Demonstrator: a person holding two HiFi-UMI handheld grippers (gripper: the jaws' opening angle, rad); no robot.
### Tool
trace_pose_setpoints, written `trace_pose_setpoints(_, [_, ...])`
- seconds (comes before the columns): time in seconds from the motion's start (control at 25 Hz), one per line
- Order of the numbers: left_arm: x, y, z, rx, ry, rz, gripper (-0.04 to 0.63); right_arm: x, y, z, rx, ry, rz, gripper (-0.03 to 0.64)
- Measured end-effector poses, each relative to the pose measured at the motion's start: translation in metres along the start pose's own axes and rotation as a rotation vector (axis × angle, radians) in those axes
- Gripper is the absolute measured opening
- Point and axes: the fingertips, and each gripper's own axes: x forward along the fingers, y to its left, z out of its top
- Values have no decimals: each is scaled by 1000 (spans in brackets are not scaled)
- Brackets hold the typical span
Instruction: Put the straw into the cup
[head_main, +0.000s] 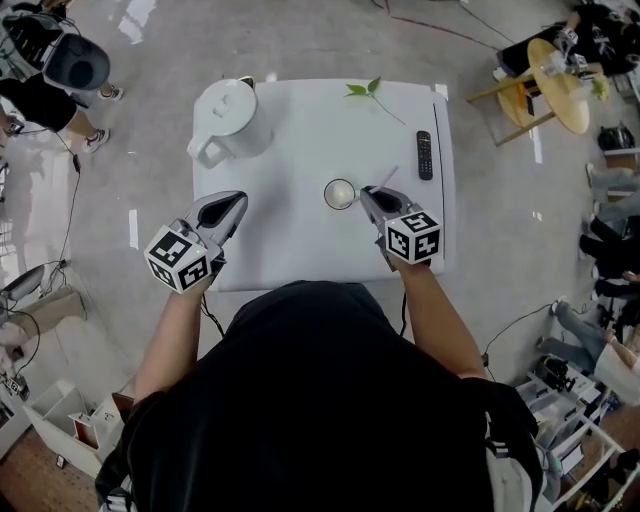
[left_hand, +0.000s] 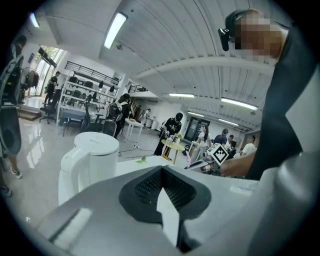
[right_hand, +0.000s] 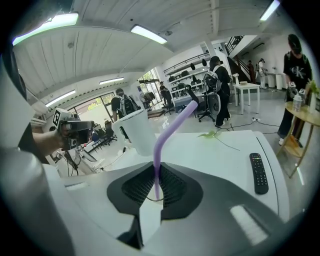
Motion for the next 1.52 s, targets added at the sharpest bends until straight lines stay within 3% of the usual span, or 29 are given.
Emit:
trace_pose_setpoints(0.76, [19, -8, -11, -18, 41, -25, 0, 20, -1, -17, 26, 26, 29, 61])
trace_pose_setpoints(1.52, [24, -3, -17, -34, 55, -26, 0, 35, -4, -30, -16, 66, 3, 64])
